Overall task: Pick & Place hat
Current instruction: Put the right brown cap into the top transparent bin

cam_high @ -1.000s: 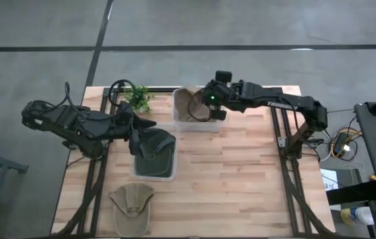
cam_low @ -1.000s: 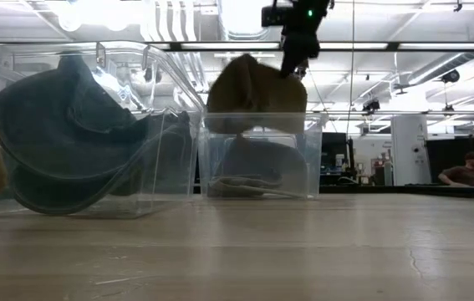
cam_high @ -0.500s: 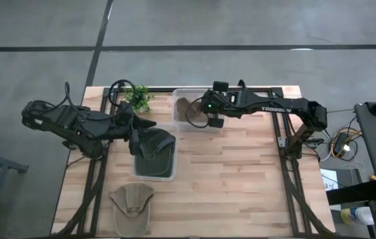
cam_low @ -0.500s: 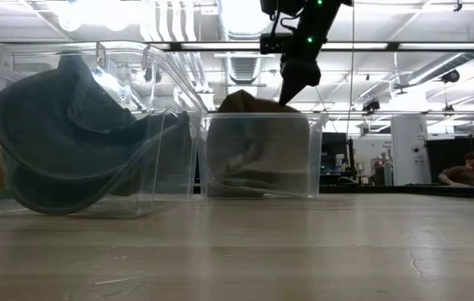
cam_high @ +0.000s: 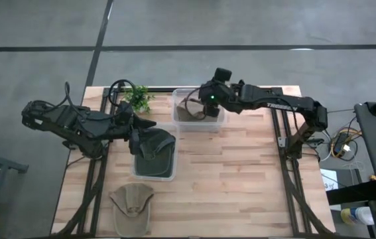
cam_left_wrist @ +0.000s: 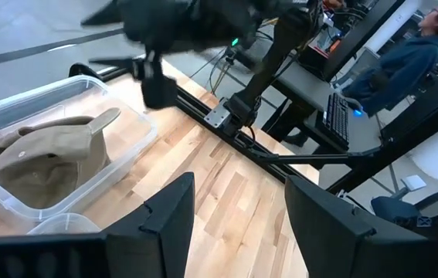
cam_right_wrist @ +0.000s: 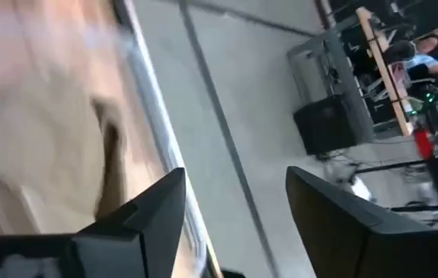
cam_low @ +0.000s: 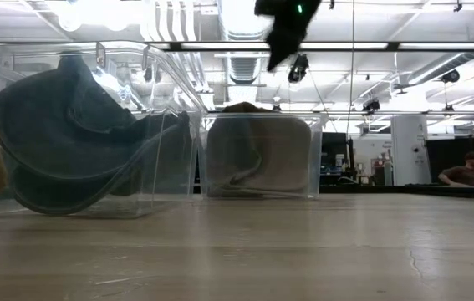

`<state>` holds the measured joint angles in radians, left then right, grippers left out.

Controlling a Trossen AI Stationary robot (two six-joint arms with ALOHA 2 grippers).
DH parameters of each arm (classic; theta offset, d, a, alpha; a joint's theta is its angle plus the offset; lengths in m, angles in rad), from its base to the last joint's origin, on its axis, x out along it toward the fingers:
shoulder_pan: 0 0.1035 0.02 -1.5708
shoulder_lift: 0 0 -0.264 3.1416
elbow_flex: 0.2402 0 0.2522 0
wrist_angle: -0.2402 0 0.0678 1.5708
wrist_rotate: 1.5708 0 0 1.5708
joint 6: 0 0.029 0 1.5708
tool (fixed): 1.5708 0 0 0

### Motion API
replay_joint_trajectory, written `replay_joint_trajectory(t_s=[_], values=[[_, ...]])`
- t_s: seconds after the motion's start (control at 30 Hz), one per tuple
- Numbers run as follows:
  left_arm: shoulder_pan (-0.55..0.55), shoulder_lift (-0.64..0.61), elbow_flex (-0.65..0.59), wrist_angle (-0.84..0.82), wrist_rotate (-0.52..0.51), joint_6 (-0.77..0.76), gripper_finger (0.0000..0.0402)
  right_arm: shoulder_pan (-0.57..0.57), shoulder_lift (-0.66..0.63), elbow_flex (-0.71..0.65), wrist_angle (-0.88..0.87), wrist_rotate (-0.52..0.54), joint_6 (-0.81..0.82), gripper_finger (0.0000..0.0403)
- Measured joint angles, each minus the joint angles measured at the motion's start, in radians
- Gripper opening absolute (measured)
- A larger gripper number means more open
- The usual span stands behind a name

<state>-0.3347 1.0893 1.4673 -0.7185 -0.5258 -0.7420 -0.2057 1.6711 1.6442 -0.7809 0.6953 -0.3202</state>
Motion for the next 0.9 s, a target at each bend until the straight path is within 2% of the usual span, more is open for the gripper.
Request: replay_joint_trajectory(t_s=[0.1,0.2,0.3,0.43,0.57,0.77,0.9], values=[[0.000,0.000,0.000,0.000,0.000,0.000,0.0194,0.017,0.000,0.090,-0.030,-0.006,0.100,0.0226],[0.000,0.000,0.000,0.000,0.000,-0.010,0.0194,0.025,-0.001,0.167,-0.090,-0.063,0.151,0.0227],[0.000,0.000,0.000,0.000,0.000,-0.012,0.0194,0.024,-0.001,0.233,-0.182,-0.177,0.177,0.0225],[0.000,0.000,0.000,0.000,0.000,-0.013,0.0194,0.025,-0.002,0.253,-0.207,-0.349,0.148,0.0224],[0.000,0.000,0.000,0.000,0.000,-0.014,0.0194,0.010,-0.001,0.208,-0.209,-0.502,0.073,0.0224],[0.000,0.000,0.000,-0.001,0.000,-0.014,0.0194,-0.026,0.000,0.053,-0.212,-0.510,0.073,0.0224],[0.000,0.000,0.000,-0.003,0.000,0.002,0.0194,-0.028,0.000,-0.047,-0.140,-0.505,0.042,0.0224]])
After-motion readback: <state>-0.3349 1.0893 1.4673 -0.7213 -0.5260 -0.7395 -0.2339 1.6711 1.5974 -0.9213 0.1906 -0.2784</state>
